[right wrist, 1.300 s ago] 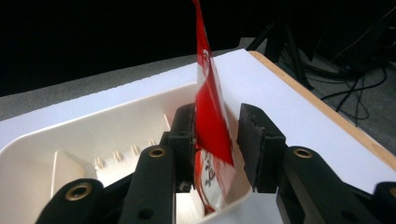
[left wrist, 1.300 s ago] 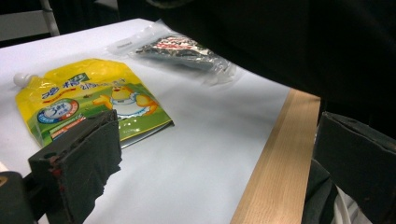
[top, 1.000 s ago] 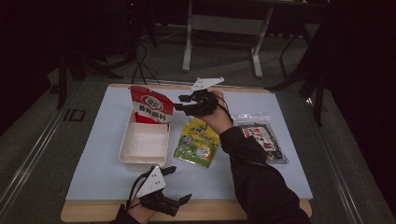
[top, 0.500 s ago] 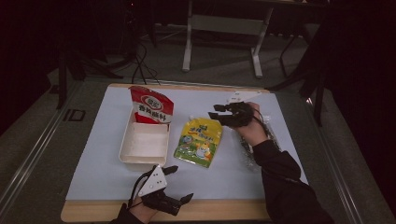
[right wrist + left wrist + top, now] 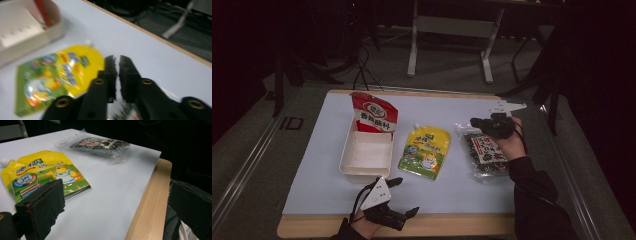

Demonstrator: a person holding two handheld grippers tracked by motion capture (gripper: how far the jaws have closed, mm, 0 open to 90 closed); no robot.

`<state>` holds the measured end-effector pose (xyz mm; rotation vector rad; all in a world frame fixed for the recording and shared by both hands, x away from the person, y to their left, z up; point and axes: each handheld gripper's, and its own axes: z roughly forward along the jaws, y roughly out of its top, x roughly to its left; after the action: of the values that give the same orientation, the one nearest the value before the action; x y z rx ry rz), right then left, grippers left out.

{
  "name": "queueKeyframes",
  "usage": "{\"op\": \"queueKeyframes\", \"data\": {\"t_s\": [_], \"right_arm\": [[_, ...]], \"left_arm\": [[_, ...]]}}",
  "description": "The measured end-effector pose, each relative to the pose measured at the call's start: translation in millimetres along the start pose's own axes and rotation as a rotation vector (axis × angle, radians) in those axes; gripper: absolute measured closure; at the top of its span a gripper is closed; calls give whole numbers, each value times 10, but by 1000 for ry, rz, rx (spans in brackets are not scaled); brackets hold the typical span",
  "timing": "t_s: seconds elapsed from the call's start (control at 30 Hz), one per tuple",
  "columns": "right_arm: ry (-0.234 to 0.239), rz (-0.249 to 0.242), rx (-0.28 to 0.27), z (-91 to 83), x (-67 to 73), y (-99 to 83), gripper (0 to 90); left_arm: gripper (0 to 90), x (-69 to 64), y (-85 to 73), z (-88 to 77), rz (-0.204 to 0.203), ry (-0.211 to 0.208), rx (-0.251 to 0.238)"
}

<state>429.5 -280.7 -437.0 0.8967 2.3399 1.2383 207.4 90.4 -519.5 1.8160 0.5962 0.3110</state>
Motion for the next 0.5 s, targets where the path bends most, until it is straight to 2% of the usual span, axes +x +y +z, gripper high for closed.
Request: {"op": "queueKeyframes", "data": {"t_s": [0.17,0.3,0.5], "right_arm": [[-59,57,33,-35,-268,-231,899],[-106,80,66,-42,-435,-408,900],[-154,110,103,-60,-580,-611,900]], "left_arm": [[23,8,-6,3,0,2,6],[23,9,-14,11,1,1,10],[23,6,-20,19,0,-2,16]]}}
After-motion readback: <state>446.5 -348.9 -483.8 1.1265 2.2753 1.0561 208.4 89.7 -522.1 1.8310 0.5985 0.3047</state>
